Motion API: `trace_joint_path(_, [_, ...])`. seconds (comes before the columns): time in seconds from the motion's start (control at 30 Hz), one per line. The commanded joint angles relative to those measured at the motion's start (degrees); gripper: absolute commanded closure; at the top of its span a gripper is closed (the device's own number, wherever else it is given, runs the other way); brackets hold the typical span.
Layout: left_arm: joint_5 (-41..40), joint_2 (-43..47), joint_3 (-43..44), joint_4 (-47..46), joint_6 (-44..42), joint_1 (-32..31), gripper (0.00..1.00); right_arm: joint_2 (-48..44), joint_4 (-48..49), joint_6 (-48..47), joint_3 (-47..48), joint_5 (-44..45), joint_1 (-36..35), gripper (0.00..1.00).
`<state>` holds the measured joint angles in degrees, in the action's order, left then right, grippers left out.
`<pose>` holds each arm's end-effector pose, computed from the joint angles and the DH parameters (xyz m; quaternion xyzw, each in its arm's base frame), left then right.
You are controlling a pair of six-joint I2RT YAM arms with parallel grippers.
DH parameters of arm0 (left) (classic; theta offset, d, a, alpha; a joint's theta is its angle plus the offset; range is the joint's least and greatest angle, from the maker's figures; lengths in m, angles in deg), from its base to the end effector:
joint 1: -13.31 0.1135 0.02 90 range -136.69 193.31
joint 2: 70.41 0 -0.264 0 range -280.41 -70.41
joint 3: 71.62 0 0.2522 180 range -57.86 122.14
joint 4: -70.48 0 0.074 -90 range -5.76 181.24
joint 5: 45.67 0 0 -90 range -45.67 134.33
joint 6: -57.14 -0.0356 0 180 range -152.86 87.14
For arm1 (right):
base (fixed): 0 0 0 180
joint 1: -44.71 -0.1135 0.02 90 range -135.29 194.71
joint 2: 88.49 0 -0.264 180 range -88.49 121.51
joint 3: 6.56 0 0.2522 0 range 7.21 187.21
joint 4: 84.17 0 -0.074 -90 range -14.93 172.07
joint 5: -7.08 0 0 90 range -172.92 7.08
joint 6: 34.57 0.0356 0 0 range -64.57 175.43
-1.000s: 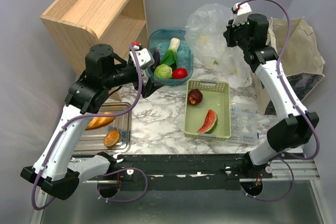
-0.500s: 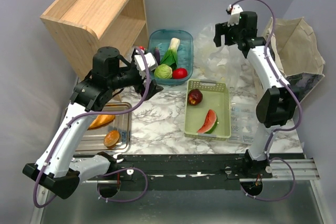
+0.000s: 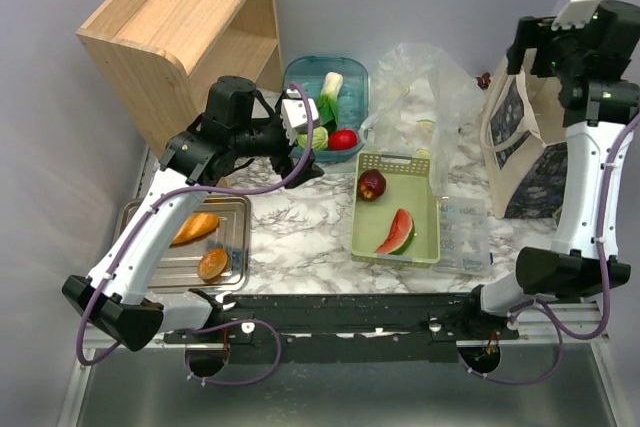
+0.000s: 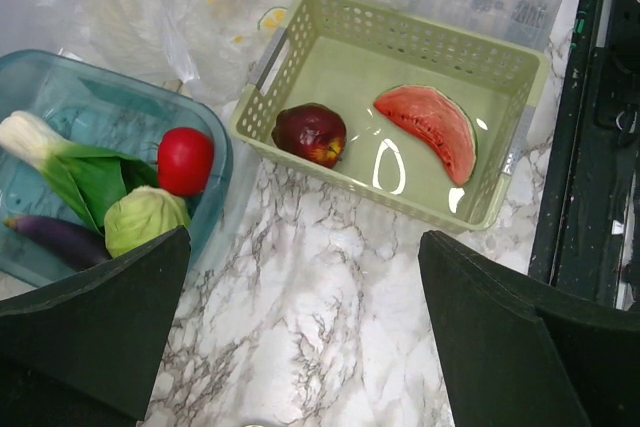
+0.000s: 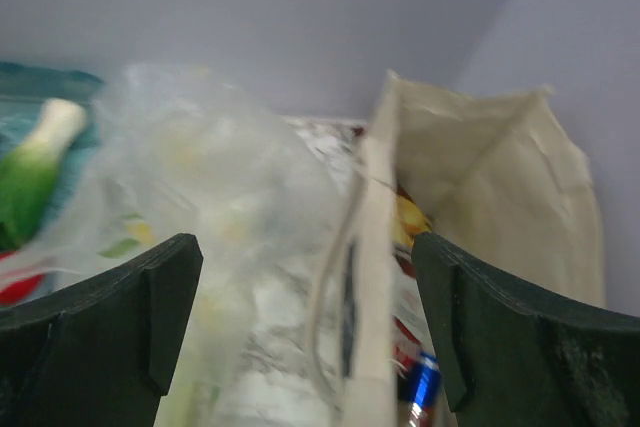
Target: Untie the knot of the grocery bags and take out the mixed food
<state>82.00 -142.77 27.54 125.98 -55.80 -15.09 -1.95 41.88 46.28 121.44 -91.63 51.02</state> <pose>0.2137 -0.1403 0.4297 0.5011 0.6626 -0.3004 0.4687 0.2985 -0.0276 0.5204 -0.0668 0.7762 -0.0253 0.6265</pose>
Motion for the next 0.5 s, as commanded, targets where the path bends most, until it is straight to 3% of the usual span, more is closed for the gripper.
trace_joint_path(0.0, [3.2,-0.2,3.0,0.9,-1.3,-1.6,0.02,5.2,-18.0,-5.1,1.1,1.8,6.3,0.05])
trace_joint_path(0.13, [2.3,0.0,3.2,1.4,-1.8,-2.4,0.02,6.1,-23.5,-8.5,-3.0,1.3,8.3,0.10])
trace_joint_path(0.2, [1.5,0.5,3.1,1.7,-1.8,-2.5,0.02,5.5,-23.8,-9.7,-6.8,1.8,9.1,0.19])
trace_joint_path(0.27, [0.8,1.7,2.4,1.7,-2.0,-2.5,0.02,4.5,-23.8,-11.1,-9.8,2.1,9.8,0.39])
trace_joint_path(0.37, [0.1,4.1,0.2,1.6,-2.4,-2.5,0.02,2.1,-26.4,-14.0,-10.6,0.6,10.4,0.88])
trace_joint_path(0.4, [0.1,4.7,-0.5,1.8,-2.4,-2.5,0.02,0.9,-27.6,-15.1,-10.5,-0.3,10.4,0.98])
trace_joint_path(0.47, [0.3,5.5,-1.4,2.5,-2.6,-2.5,0.02,-2.2,-30.4,-18.9,-11.0,-1.6,10.4,0.99])
